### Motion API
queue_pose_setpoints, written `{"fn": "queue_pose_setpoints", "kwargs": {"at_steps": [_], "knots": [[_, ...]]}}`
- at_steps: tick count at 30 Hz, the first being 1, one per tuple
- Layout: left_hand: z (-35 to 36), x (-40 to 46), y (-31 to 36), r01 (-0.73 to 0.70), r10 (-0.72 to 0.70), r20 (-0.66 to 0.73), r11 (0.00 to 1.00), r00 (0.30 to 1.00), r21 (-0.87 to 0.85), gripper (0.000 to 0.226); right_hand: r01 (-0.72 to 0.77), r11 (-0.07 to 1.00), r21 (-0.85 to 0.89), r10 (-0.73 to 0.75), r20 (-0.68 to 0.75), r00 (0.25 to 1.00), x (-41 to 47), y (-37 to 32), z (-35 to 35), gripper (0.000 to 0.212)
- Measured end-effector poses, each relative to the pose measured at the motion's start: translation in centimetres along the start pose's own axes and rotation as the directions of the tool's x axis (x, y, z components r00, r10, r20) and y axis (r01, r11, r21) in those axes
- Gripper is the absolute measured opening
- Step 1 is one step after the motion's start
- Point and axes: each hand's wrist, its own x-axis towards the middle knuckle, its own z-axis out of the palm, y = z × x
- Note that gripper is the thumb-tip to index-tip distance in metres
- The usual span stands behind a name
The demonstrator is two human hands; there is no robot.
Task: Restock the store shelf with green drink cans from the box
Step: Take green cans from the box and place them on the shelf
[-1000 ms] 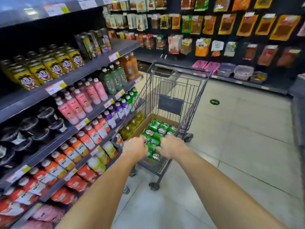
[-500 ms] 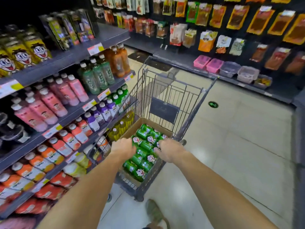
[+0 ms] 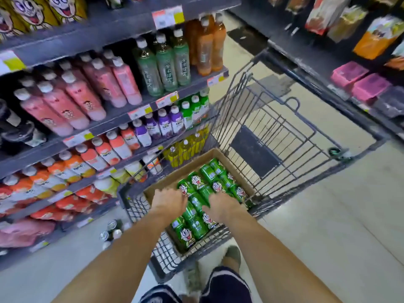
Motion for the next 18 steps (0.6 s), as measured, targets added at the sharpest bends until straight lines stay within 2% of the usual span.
{"fn": "queue_pose_setpoints", "kwargs": {"at_steps": [5,8,15,18], "knots": [[2.0,3.3,1.1,0.093,-0.088,0.133,0.995,0.987,-0.031,0.048,0.093,0.994,-0.063,-0.083,0.151,0.985,6.1,1.1,0.4,0.050],[3.3,6.2,2.0,0.136,-0.125,0.155,0.989,0.980,-0.064,0.045,0.146,0.983,-0.115,-0.118,0.220,0.968,10.3,2.1,0.7,0.048],[7.0,15.7,2.9,0.227,-0.184,0.234,0.958,0.955,-0.174,0.039,0.184,0.957,-0.224,-0.122,0.264,0.957,22.7,4.0,1.3,0.035],[9.4,18.8,2.6,0.283,-0.218,0.272,0.932,0.937,-0.228,0.037,0.163,0.969,-0.184,-0.111,0.264,0.958,27.3,4.6,2.6,0.038]]}}
